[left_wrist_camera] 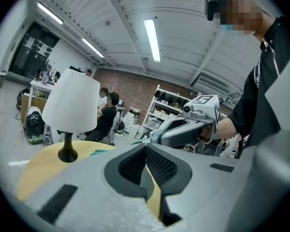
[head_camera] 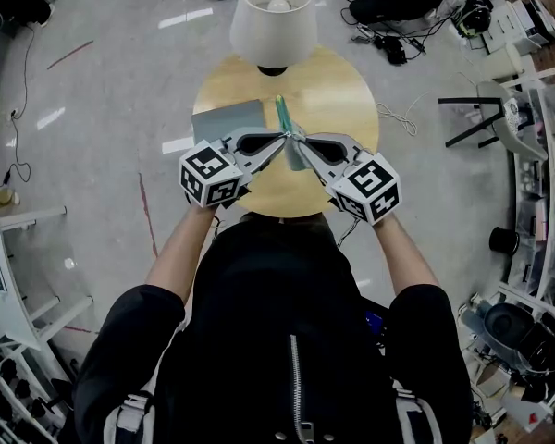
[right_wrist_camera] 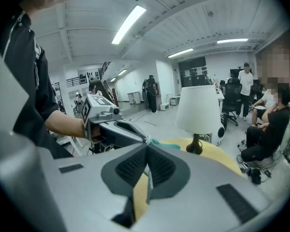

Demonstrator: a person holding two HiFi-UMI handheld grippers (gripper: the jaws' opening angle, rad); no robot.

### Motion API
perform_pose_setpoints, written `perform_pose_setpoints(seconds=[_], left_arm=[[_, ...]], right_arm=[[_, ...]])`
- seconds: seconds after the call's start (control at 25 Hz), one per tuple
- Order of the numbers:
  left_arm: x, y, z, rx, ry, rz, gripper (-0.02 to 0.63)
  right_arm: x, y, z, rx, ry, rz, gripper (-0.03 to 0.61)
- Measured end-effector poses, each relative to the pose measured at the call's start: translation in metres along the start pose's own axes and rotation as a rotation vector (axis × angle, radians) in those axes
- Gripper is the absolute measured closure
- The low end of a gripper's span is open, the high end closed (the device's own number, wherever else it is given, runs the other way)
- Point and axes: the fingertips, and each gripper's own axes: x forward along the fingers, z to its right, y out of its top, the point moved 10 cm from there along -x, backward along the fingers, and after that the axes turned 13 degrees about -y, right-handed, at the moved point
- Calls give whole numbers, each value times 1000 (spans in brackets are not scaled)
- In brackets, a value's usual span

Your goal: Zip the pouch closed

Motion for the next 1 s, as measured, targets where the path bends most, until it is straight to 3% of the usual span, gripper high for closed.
perform_pose_setpoints(seconds=[0.36, 0.56, 0.72, 1.0], left_arm=[[-3, -1, -5, -2, 3, -25, 609], [-14, -8, -11, -32, 50, -15, 611], [-14, -7, -12, -4, 55, -51, 609], [-18, -5, -16, -10, 61, -43, 609]], right_arm=[[4, -2, -3, 11, -4, 1, 571], [2, -5, -4, 24, -3, 4, 571], [3, -6, -1, 30, -4, 3, 571], [5, -2, -4, 24, 1, 6, 571]])
